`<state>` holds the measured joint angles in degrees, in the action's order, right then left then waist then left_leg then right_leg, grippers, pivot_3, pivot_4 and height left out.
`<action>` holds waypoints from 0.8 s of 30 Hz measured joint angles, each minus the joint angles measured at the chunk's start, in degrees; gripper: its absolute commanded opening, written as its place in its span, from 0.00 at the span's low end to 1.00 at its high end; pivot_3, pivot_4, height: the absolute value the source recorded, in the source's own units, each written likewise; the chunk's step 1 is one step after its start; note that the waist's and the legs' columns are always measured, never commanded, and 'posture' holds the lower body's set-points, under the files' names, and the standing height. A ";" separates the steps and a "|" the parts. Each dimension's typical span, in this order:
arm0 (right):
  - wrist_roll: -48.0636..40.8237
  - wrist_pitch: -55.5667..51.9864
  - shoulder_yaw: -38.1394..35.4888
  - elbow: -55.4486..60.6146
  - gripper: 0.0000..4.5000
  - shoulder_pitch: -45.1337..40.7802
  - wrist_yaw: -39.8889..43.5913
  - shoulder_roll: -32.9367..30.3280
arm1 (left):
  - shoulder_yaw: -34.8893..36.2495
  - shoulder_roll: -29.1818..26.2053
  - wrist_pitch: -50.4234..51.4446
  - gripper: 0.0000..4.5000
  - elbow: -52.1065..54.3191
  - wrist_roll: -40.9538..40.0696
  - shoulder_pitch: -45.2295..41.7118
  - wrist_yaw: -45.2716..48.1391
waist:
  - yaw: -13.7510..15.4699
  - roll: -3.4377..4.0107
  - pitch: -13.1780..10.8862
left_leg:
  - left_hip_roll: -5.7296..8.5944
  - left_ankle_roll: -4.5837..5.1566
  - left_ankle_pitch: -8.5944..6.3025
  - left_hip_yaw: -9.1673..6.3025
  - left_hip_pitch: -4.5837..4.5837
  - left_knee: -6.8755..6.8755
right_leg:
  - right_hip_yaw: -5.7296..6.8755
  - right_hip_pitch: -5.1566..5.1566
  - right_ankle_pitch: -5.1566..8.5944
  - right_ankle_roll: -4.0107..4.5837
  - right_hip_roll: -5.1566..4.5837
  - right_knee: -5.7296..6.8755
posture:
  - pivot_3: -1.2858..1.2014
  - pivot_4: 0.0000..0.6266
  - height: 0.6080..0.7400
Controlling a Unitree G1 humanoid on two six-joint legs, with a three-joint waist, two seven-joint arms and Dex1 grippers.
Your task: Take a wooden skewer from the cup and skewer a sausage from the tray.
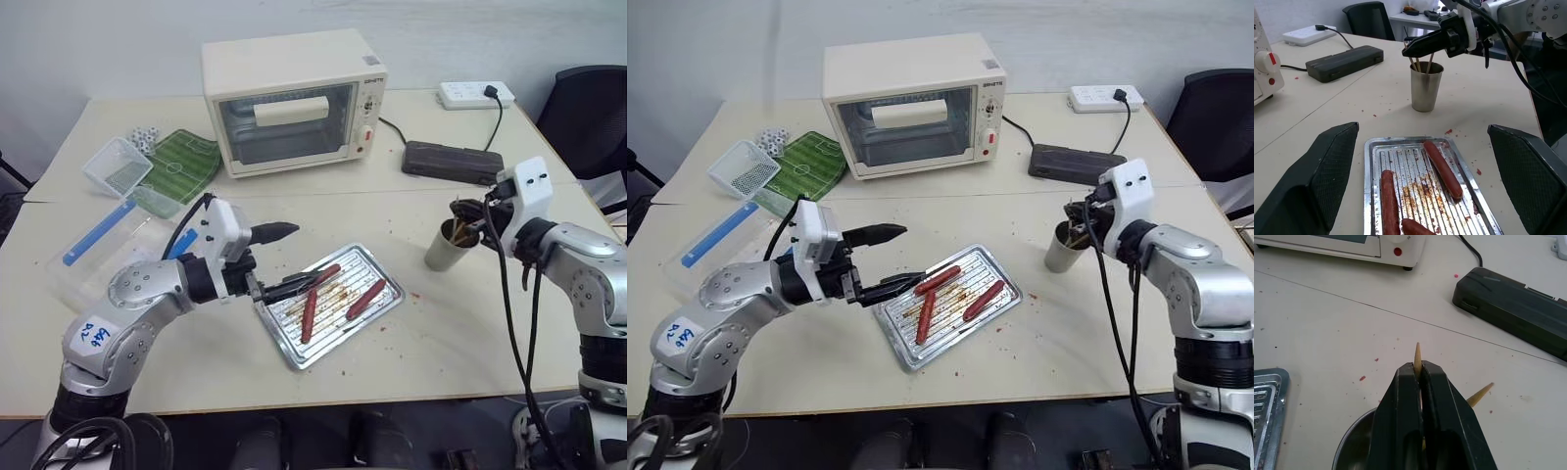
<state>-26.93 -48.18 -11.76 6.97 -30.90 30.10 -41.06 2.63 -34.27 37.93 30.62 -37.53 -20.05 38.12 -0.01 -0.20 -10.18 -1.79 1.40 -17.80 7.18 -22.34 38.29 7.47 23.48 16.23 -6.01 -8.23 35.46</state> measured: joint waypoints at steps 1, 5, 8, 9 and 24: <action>-0.33 -0.74 -0.12 0.52 0.00 -0.30 -0.02 -0.03 | -0.32 0.20 -0.09 1.00 -0.05 0.08 -0.11 0.00 | 0.00 0.00 0.00 | 0.00 0.00 0.00 0.00 0.00 0.00 | 0.00 0.00 0.00 0.00 0.00 0.00 | 0.52 0.24 1.00; -3.65 -5.90 -2.86 4.44 0.00 -3.04 -0.57 -0.96 | -1.11 1.77 -1.08 1.00 -1.23 1.02 -1.30 -0.05 | 0.01 0.00 0.00 | 0.00 0.00 0.00 -0.01 -0.01 -0.01 | 0.00 0.01 0.00 0.00 0.00 0.00 | 0.52 0.24 1.00; -7.58 -11.22 -6.83 7.20 0.00 -7.68 -1.52 -1.68 | -1.50 2.74 -1.74 1.00 -2.41 1.85 -1.75 -0.21 | 0.00 0.00 0.00 | 0.00 0.00 0.00 -0.03 -0.02 -0.01 | 0.01 0.00 0.00 0.00 0.00 -0.01 | 0.52 0.24 1.00; -8.94 -13.26 -7.86 7.75 0.00 -9.60 -2.06 -1.97 | -1.60 3.18 -1.91 1.00 -2.44 1.99 -1.85 -0.24 | 0.00 0.00 0.00 | -0.01 0.00 0.00 -0.03 -0.02 0.00 | 0.01 0.01 0.00 0.00 0.00 -0.01 | 0.52 0.24 1.00; -27.76 -44.01 -37.80 4.19 0.00 -36.38 -34.13 34.52 | -2.04 14.50 -8.66 1.00 -4.51 6.07 -6.72 -7.98 | -0.21 0.01 0.01 | 0.00 0.00 0.05 -0.03 -0.12 -0.02 | 0.00 0.11 0.00 0.01 -0.01 0.11 | 0.52 0.24 1.00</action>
<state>-54.68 -92.18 -49.56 11.16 -67.28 -4.03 -6.54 0.60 -19.76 29.27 26.11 -31.46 -26.78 30.14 -0.22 -0.19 -10.17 -1.79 1.41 -17.75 7.16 -22.47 38.27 7.47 23.59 16.23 -6.00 -8.24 35.57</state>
